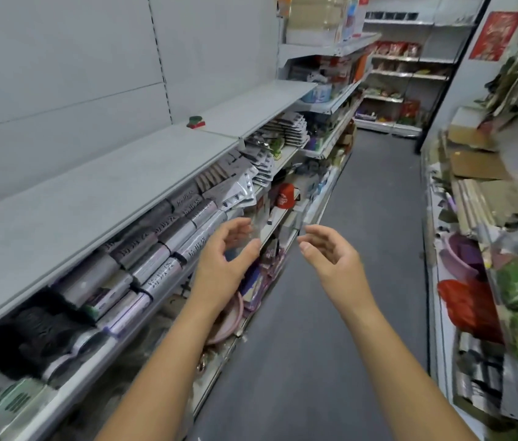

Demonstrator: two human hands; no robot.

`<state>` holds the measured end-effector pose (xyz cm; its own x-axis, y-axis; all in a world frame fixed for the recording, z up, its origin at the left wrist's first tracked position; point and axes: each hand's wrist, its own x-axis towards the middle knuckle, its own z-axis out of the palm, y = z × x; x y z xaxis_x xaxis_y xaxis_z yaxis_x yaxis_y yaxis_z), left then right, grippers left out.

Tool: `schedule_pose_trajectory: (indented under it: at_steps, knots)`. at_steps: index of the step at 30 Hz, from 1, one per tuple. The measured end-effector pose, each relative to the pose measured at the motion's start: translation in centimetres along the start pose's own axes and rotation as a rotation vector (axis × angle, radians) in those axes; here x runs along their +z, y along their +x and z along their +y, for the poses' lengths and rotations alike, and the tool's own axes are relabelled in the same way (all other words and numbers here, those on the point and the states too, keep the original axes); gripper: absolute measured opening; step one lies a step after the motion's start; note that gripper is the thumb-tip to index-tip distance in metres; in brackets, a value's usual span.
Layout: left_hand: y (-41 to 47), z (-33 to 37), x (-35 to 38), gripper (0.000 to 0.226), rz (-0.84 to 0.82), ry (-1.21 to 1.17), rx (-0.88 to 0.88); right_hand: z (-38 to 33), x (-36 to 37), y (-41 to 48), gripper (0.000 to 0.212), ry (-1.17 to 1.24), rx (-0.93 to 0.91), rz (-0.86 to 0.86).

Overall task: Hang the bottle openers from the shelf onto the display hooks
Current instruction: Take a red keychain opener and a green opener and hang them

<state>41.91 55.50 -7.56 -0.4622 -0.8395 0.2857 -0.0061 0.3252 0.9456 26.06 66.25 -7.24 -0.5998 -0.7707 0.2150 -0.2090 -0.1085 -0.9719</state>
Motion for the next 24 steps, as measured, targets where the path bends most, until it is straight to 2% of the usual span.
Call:
schedule_pose_trajectory:
  at_steps: [4,12,19,24]
  knots:
    - [8.1,-2.5,2.6,0.031,0.039,0.038,-0.02,2.5,0.0,9.8,0.024,-0.002,-0.014,-0.055]
    - [25.8,-3.8,5.9,0.035,0.164,0.13,-0.036,3.9,0.2,30.0,0.023,0.049,-0.018,-0.192]
    - [37.7,-4.9,3.3,0.031,0.352,0.195,-0.025,4.9,5.0,43.2,0.026,0.04,-0.059,-0.328]
    - [44.3,-6.4,0.3,0.035,0.401,0.255,-0.078,5.5,9.8,50.5,0.026,0.041,-0.091,-0.402]
